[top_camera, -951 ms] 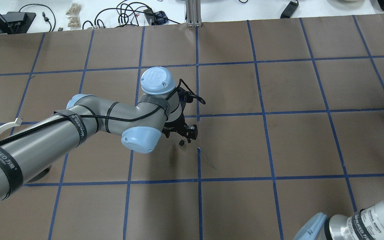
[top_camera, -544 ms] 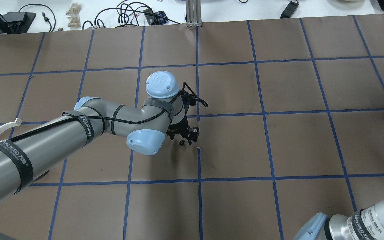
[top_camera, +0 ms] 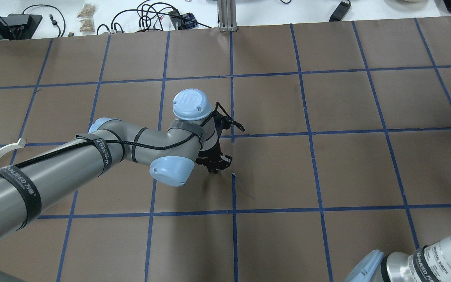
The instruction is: Place bearing gear from tray to pile
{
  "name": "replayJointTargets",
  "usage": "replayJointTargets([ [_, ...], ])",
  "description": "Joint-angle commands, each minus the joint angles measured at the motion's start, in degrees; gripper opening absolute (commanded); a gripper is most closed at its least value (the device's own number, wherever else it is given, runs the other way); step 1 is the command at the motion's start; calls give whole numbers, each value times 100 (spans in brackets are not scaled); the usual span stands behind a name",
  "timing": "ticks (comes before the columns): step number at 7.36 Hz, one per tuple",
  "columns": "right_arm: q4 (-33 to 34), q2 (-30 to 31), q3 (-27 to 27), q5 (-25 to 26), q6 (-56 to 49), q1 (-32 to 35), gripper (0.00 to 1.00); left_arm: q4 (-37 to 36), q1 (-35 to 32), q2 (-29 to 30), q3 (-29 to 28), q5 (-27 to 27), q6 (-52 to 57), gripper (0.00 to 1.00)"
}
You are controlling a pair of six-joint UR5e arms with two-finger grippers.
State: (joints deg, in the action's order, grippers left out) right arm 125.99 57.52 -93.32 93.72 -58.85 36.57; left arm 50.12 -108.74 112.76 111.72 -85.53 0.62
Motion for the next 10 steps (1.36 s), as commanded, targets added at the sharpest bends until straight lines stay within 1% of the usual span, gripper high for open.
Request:
replayJointTargets([
  [1, -223, 459, -19, -11, 49, 173, 3, 172, 89, -226, -236, -338, 52, 0],
  [2, -459, 758, -54, 50, 180, 549, 2, 896, 350, -332, -647, -602, 122, 0],
  [3, -470, 822, -46, 33, 477, 866, 2, 1643, 788, -429, -1095, -709, 479, 0],
  [4, -549, 901, 15, 50, 558, 1261, 2, 2198, 1436, -517, -1439, -736, 883, 0],
  [5, -915, 1189, 7, 42, 1142, 1604, 2, 2421, 2104, -570, -1556, -745, 1392, 0],
  [6, -1328, 1444, -10, 24, 1757, 2077, 2, 2502, 2746, -588, -1505, -789, 1989, 0],
  [8, -1437, 1639, -28, -2, 2682, 2957, 2, 2538, 3793, -562, -1461, -1384, 3141, 0],
  [9, -1446, 1640, -37, -11, 3217, 3387, 2, 2538, 4277, -562, -1234, -1387, 3433, 0],
  [10, -1498, 1666, -54, -11, 3779, 3861, 3, 2312, 4665, -553, -953, -1370, 3715, 0],
])
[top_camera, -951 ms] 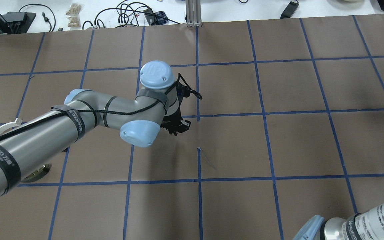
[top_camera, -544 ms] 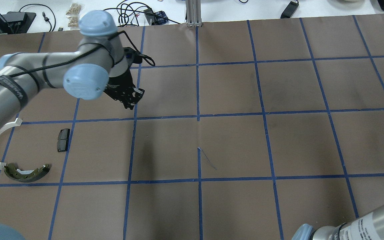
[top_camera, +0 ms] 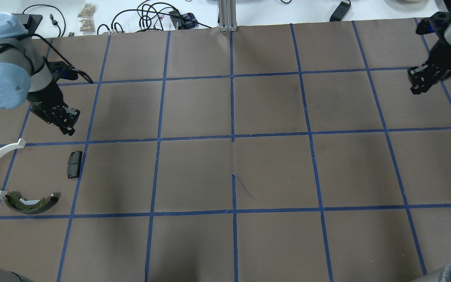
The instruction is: Place bearing gear from tray to pile
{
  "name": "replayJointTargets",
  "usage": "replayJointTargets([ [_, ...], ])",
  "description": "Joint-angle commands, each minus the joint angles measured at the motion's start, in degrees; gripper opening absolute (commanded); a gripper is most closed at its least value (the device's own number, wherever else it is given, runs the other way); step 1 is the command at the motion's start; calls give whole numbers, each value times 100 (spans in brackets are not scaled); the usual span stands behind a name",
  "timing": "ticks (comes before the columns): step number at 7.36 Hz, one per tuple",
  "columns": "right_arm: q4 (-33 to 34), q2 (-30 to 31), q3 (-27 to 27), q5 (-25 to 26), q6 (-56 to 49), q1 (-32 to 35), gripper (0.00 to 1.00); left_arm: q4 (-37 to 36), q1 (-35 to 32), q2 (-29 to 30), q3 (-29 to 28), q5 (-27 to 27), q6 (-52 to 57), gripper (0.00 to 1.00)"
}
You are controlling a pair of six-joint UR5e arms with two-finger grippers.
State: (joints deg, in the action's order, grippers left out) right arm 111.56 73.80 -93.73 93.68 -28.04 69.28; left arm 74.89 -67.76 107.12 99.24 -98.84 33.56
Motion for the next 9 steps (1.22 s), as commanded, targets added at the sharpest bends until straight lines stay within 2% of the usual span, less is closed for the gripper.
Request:
replayJointTargets([
  [1, -264, 55, -23, -16, 1339, 1100, 4, -682, 771, 115, 515, -47, 658, 0],
  [2, -423, 55, -49, -7, 1841, 1732, 4, -1035, 938, 203, 639, -47, 1139, 0],
  [3, -468, 55, -49, -33, 2490, 2225, 6, -1195, 1079, 221, 754, -47, 1179, 0],
  [4, -434, -14, -58, -416, 3306, 2787, 6, -1327, 1124, 334, 790, -56, 1214, 0],
  [6, -311, -260, -137, -570, 4969, 4008, 6, -1478, 1151, 380, 825, -74, 1205, 0],
  [7, 133, -435, -224, -561, 5749, 4476, 7, -1434, 1273, 397, 895, -65, 1275, 20],
  [8, 608, -733, -303, -517, 6201, 4741, 9, -1538, 1309, 380, 1104, -56, 1284, 57],
  [9, 900, -823, -322, -508, 6597, 4935, 10, -1583, 1292, 327, 1150, -82, 1267, 100],
])
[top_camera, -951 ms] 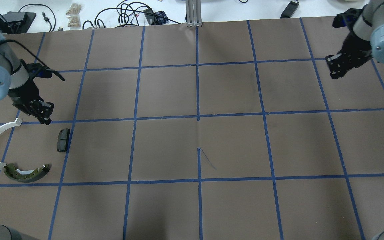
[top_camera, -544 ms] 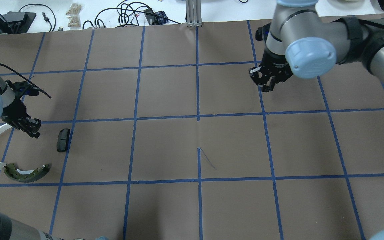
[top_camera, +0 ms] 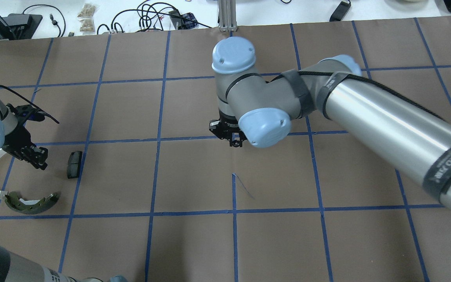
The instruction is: Place bearing gear from tray to pile
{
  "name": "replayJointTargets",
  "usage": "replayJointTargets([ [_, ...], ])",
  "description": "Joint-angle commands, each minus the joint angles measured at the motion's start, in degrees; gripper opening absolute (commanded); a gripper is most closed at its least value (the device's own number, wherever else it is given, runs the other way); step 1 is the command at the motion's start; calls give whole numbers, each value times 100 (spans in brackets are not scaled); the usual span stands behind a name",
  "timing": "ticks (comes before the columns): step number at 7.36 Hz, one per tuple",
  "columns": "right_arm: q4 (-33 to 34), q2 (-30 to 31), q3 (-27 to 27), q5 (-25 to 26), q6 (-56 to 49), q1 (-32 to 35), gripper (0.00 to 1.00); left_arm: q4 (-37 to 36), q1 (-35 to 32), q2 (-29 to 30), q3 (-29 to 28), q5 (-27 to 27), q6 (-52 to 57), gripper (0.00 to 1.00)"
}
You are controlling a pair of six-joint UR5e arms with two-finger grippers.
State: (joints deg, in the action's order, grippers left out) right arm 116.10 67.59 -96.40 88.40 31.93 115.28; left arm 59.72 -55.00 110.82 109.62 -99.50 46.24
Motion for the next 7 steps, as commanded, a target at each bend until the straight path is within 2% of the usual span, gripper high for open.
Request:
replayJointTargets([
  [1, 449, -229, -72, -24, 682, 389, 10, -57, 7, -69, 78, -9, -1, 100],
  [2, 475, -229, -212, -7, 657, 399, 13, -57, -19, -69, 51, 9, -10, 100],
  [3, 1128, -238, -491, -33, 656, 399, 17, -23, -89, -78, -71, 18, -44, 100],
  [4, 1700, -255, -738, -33, 604, 399, 26, 126, -203, -86, -298, 44, -45, 100],
  [5, 1749, -290, -827, -16, 586, 390, 90, 388, -387, -95, -500, 53, -80, 100],
  [6, 1723, -290, -724, 19, 499, 286, 100, 765, -615, -139, -781, 62, -332, 100],
  [7, 1584, -230, -618, 63, -128, 32, 100, 1082, -887, -165, -1027, 71, -674, 100],
])
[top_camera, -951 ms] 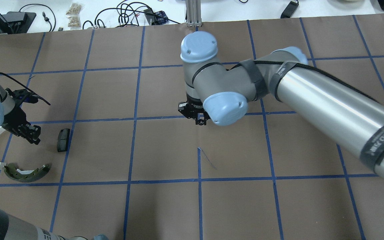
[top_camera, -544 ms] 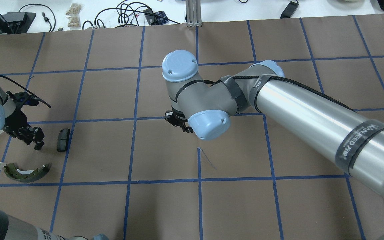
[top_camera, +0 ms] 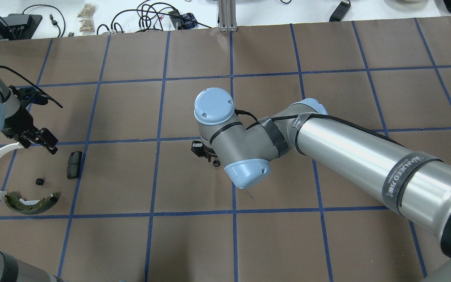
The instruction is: Place bearing gear from tray to pile
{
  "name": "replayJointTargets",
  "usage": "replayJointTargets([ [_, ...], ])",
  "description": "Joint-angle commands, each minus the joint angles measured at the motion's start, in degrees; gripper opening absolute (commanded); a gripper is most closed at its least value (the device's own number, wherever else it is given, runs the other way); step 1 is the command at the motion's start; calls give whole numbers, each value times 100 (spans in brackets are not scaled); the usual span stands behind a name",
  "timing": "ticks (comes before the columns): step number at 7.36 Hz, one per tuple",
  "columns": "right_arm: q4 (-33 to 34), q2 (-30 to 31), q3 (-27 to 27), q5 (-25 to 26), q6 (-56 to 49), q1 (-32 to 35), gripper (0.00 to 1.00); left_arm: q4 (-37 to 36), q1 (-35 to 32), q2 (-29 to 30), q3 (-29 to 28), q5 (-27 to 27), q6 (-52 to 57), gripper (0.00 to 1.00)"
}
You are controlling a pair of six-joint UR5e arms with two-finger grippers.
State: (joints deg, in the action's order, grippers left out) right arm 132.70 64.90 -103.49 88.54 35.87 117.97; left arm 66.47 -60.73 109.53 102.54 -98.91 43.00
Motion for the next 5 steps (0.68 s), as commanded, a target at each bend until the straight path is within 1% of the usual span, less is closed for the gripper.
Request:
replayJointTargets([
  [1, -425, 223, 135, 67, -938, -666, 100, 549, -621, -54, -444, 99, -824, 100],
  [2, -820, 599, 144, 58, -1725, -1122, 100, 568, -998, -89, -454, 509, -1533, 100],
  [3, -1129, 863, 188, 50, -2429, -1597, 100, 568, -1445, -90, -454, 800, -2184, 100],
  [4, -1384, 936, 310, 50, -3071, -2037, 100, 516, -1981, -90, -445, 838, -2747, 100],
  [5, -1735, 936, 616, 6, -3695, -2363, 100, 481, -2552, -133, -445, 1021, -3127, 100],
])
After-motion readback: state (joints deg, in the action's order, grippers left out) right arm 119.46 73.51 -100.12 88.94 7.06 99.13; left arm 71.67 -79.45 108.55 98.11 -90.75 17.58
